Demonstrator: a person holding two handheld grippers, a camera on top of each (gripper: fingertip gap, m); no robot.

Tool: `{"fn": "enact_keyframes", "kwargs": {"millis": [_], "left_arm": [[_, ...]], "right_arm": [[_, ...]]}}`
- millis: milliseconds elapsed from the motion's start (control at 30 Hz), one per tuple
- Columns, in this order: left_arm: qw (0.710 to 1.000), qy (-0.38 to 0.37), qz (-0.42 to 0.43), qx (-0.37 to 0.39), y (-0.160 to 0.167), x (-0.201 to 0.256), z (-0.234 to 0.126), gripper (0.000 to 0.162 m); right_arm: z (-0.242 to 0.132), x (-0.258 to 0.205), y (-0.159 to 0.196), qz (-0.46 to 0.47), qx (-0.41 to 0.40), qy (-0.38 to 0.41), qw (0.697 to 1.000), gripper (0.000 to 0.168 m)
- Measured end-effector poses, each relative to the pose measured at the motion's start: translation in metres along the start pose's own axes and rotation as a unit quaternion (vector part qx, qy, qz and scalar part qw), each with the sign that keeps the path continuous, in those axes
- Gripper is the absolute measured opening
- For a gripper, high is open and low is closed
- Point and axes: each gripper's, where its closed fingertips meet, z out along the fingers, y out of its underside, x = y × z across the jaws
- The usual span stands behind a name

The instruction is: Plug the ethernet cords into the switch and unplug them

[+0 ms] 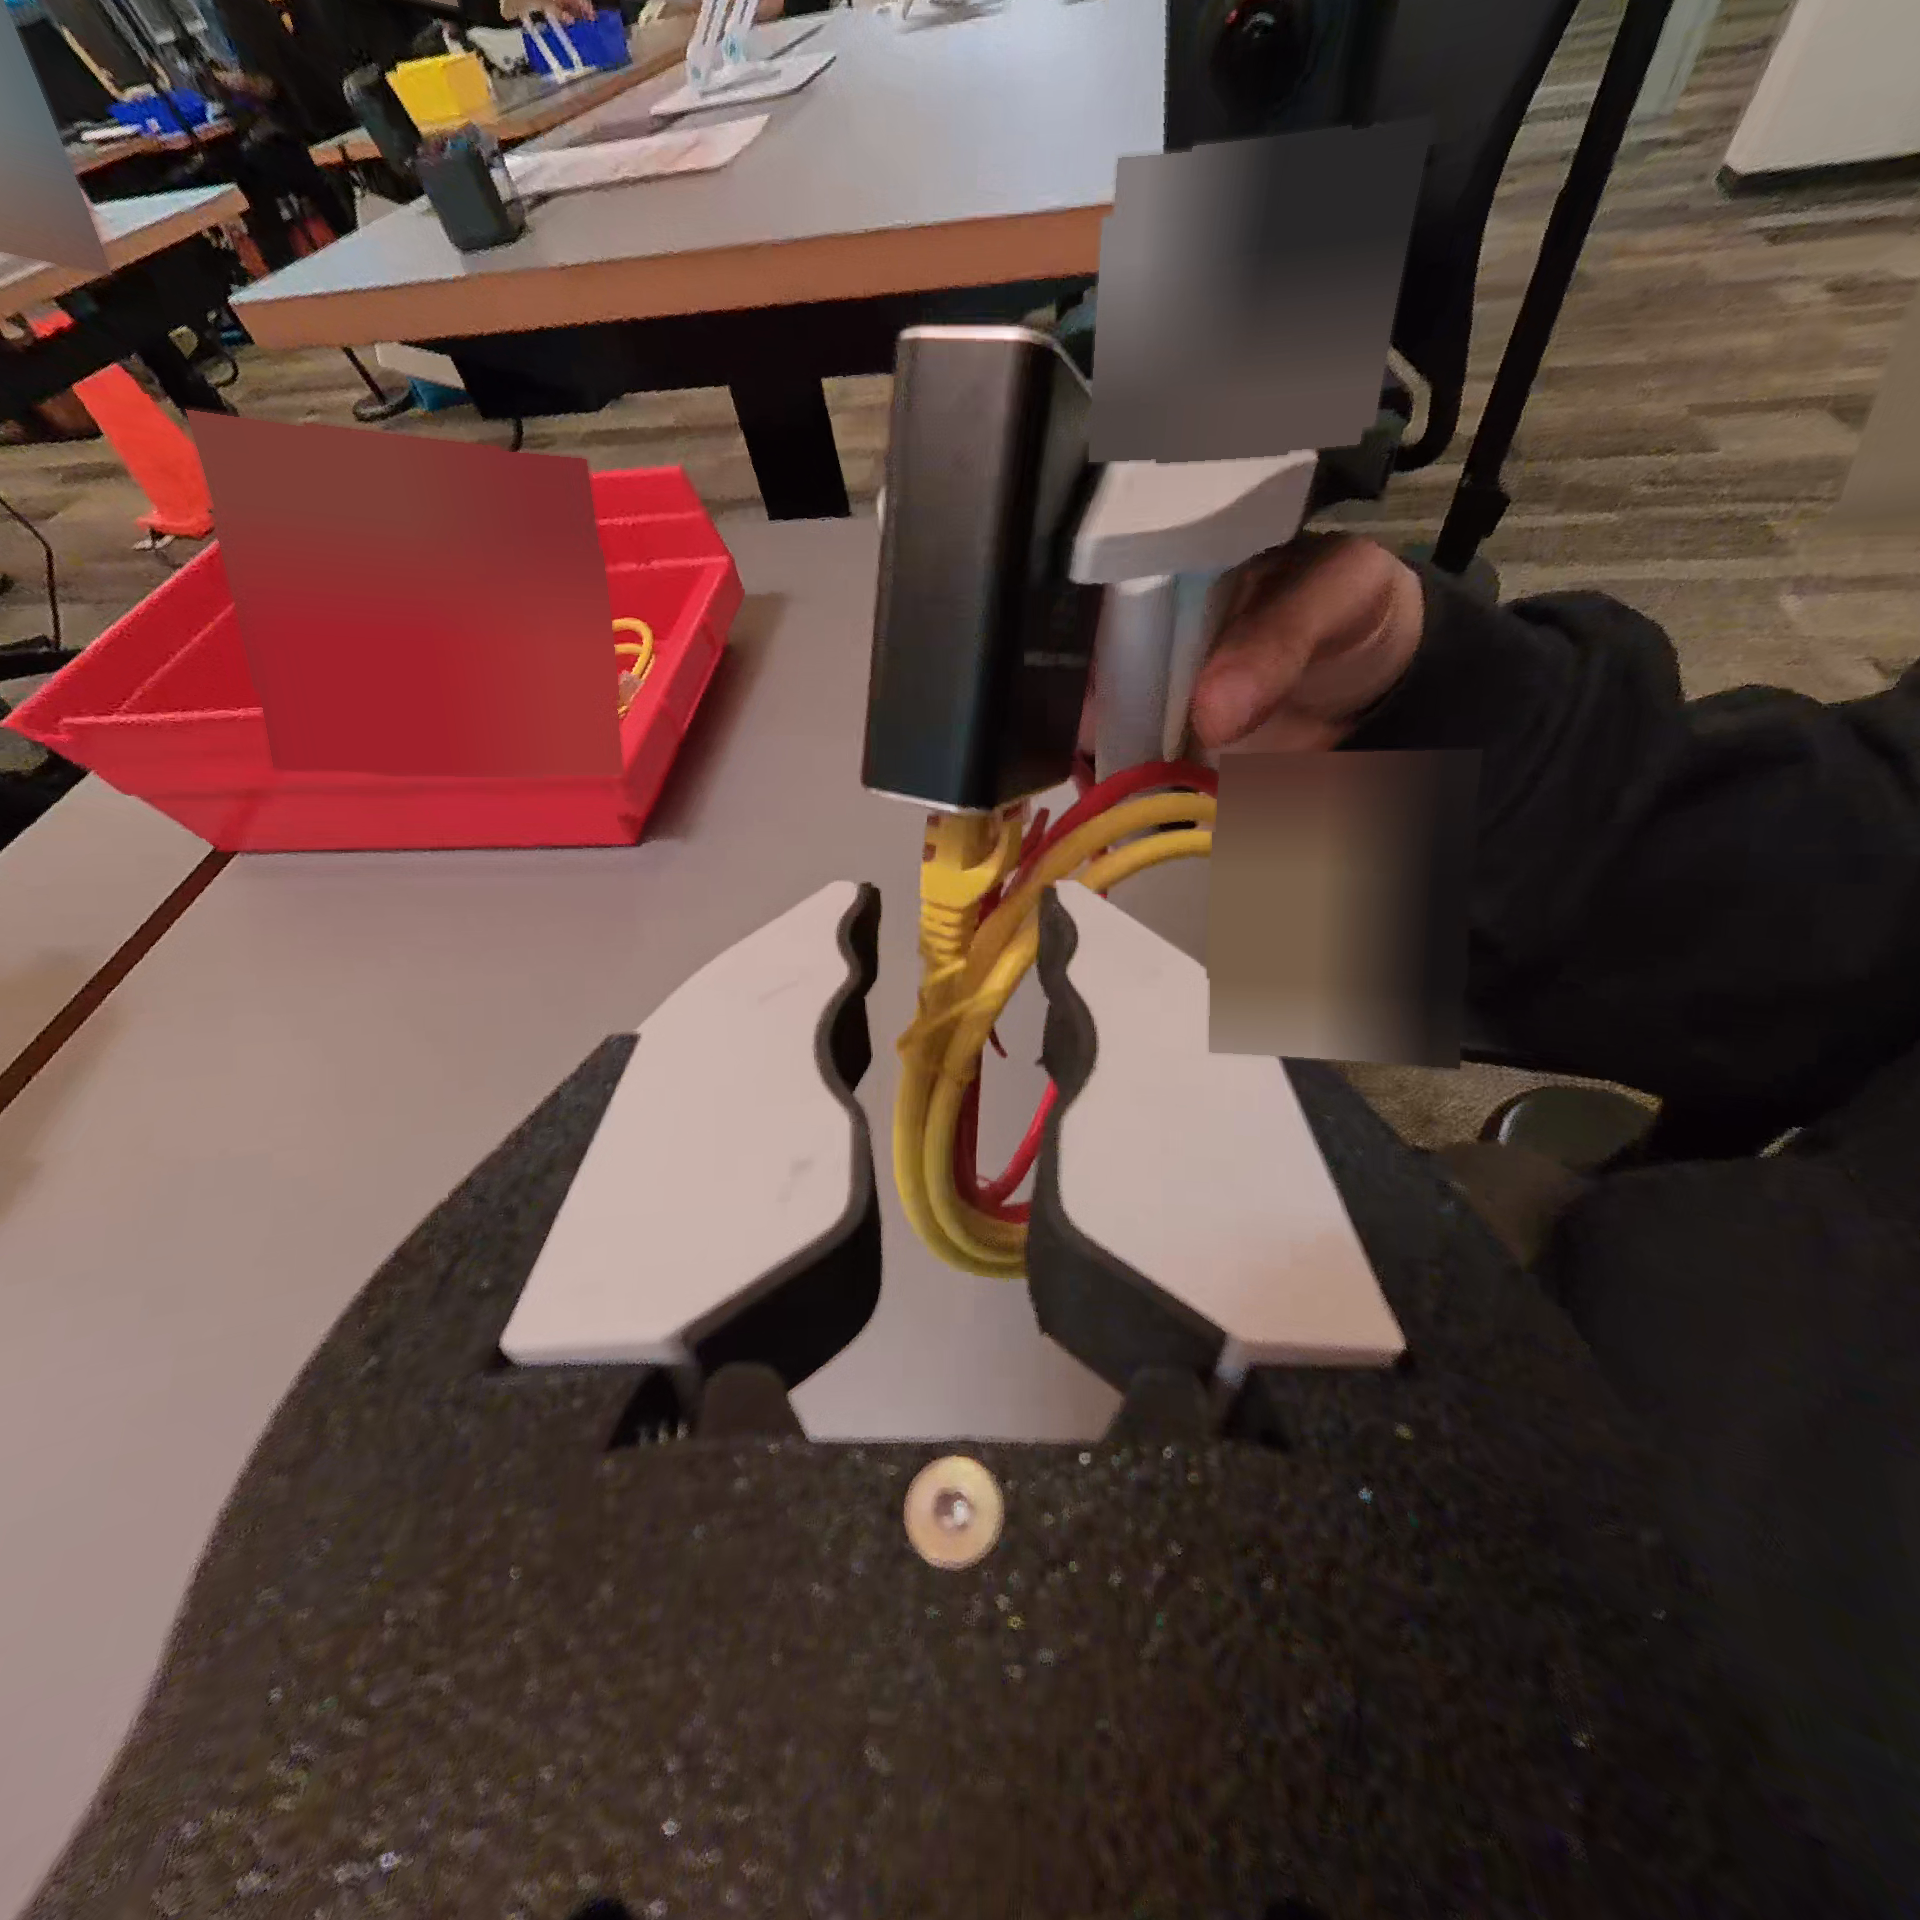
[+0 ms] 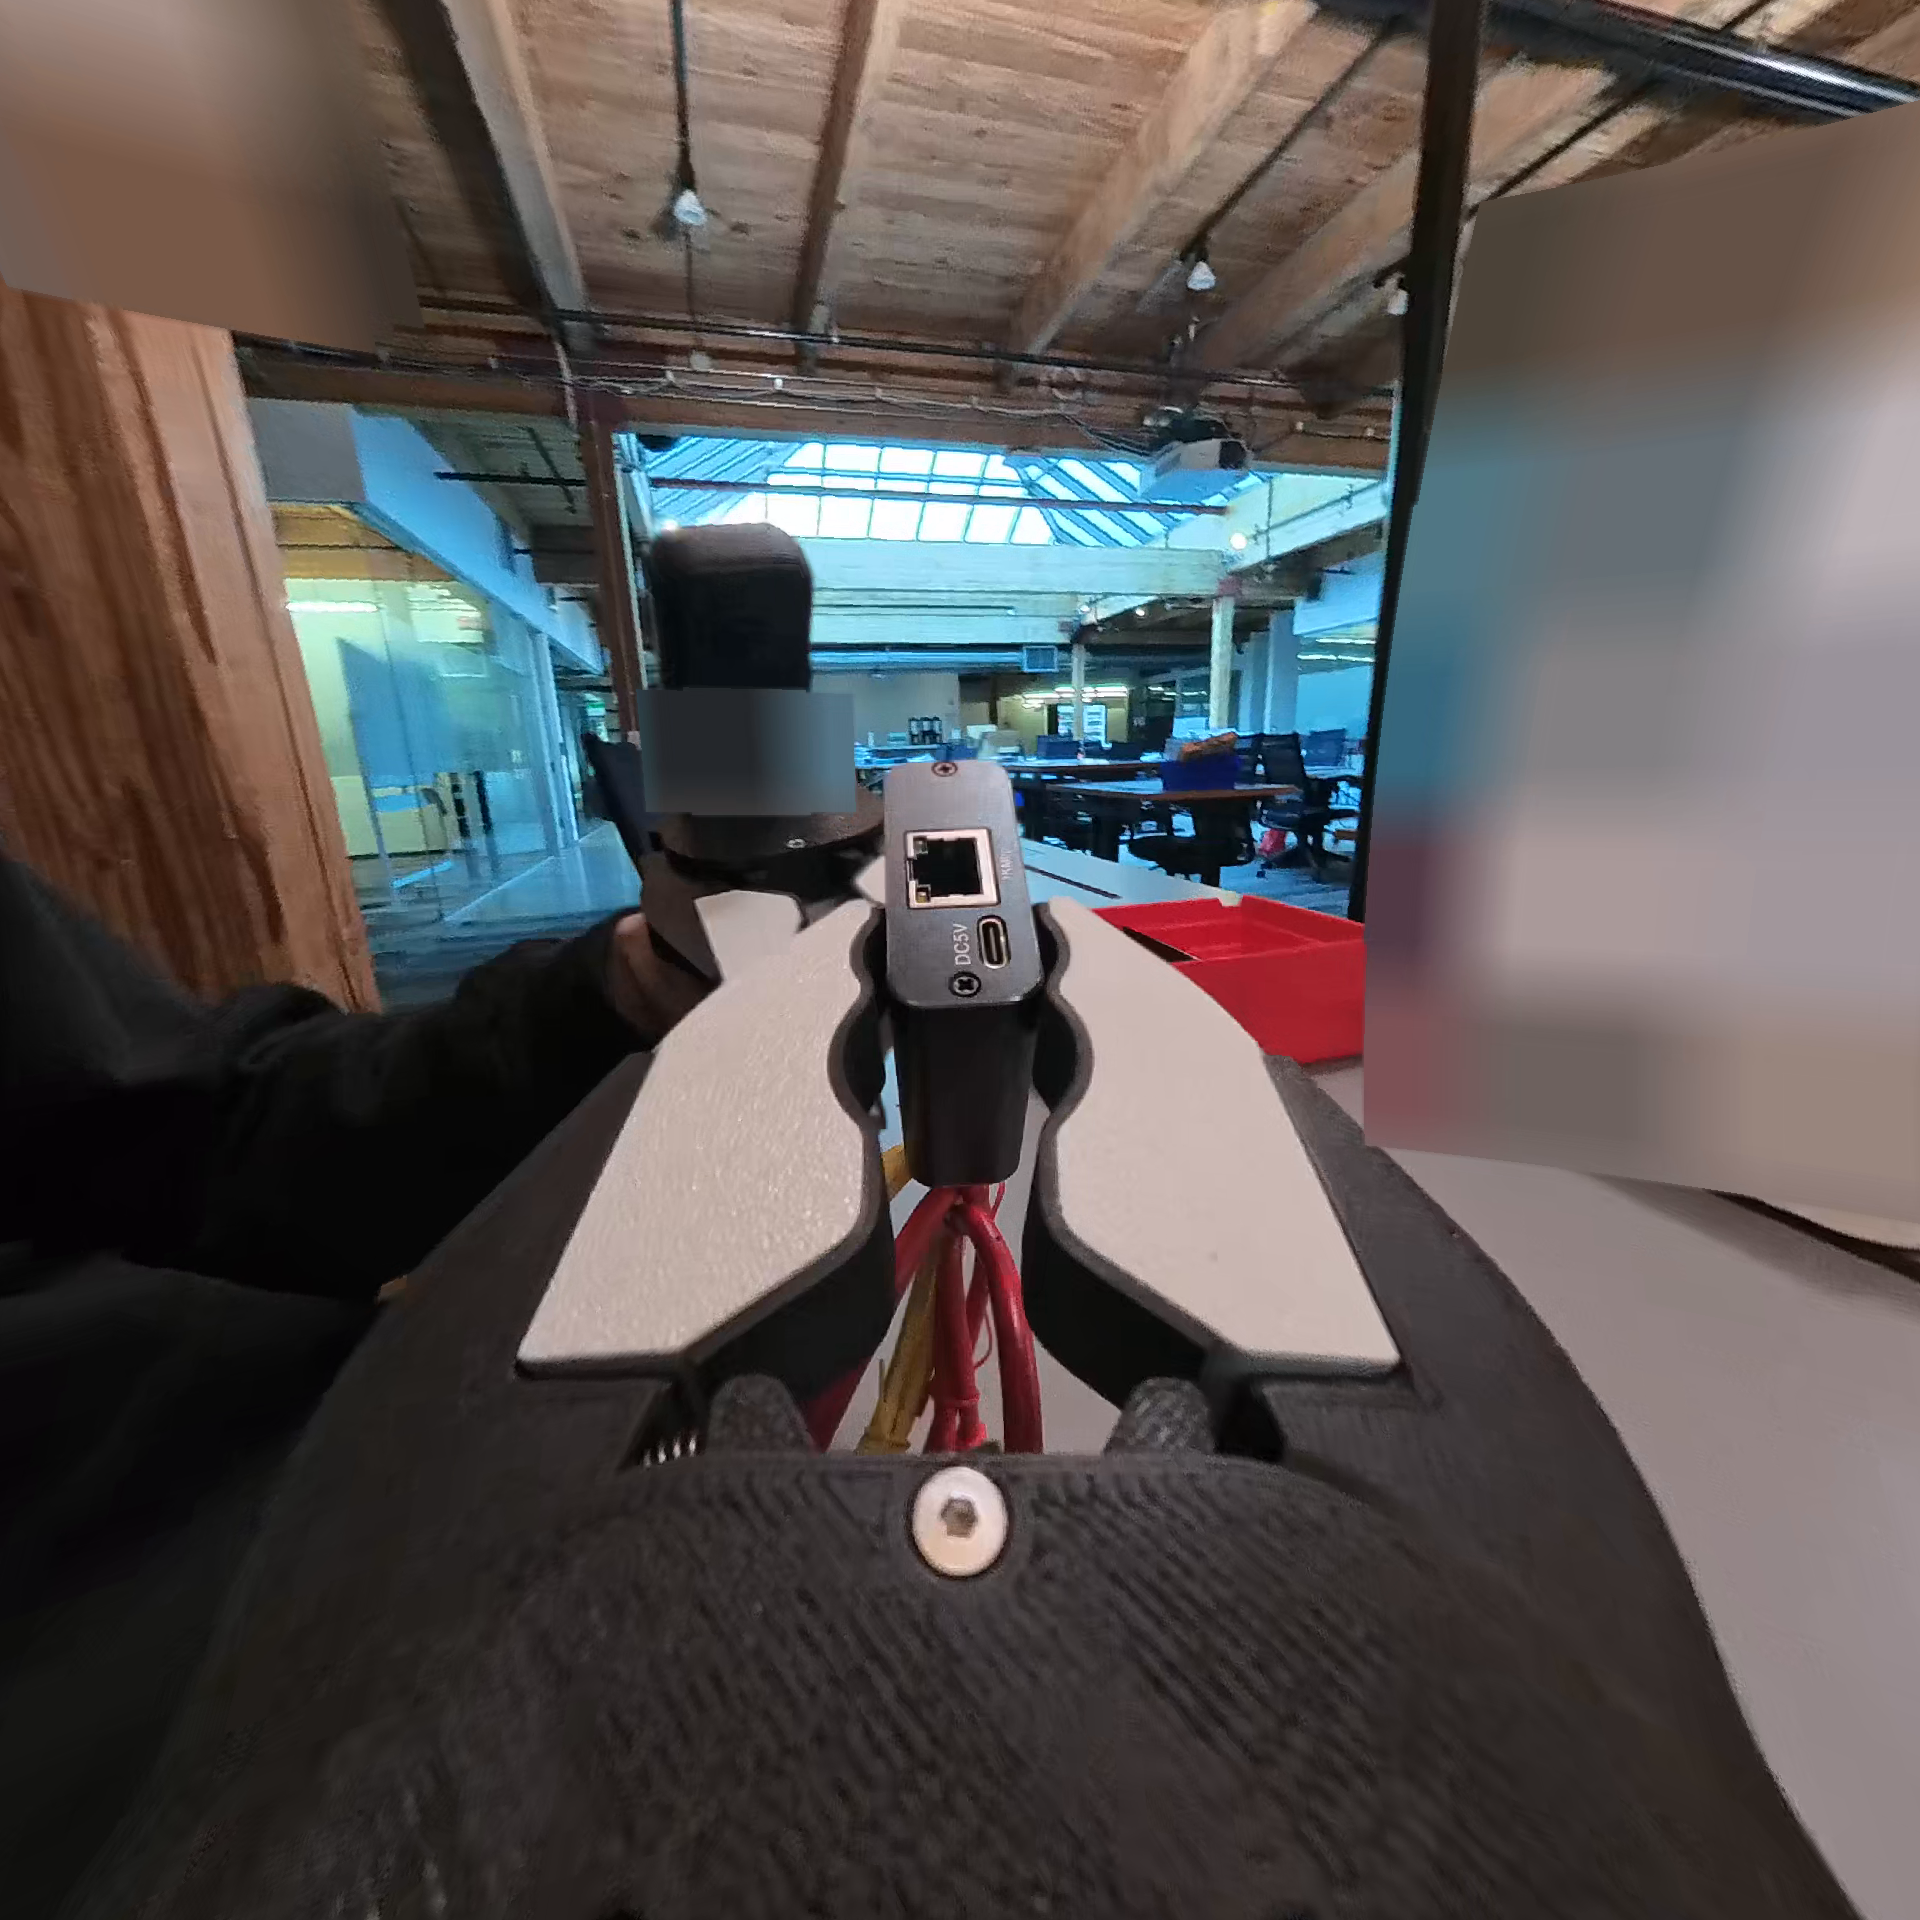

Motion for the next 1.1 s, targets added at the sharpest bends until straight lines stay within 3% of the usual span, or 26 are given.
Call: {"fn": "enact_keyframes", "kwargs": {"millis": [167, 433, 1100], "left_arm": [[0.998, 0.031, 0.007, 0.051, -0.017, 0.012, -0.009, 0.016], [0.999, 0.015, 0.039, 0.013, -0.017, 0.013, -0.019, 0.016], [0.999, 0.037, 0.009, -0.013, -0.027, 0.024, -0.025, 0.016]], "right_arm": [[0.009, -0.017, -0.005, -0.019, -0.004, -0.031, 0.999, 0.026], [0.014, -0.022, -0.004, 0.007, 0.006, -0.052, 0.999, 0.026], [0.012, -0.03, -0.015, 0.02, 0.018, -0.072, 0.997, 0.025]]}}
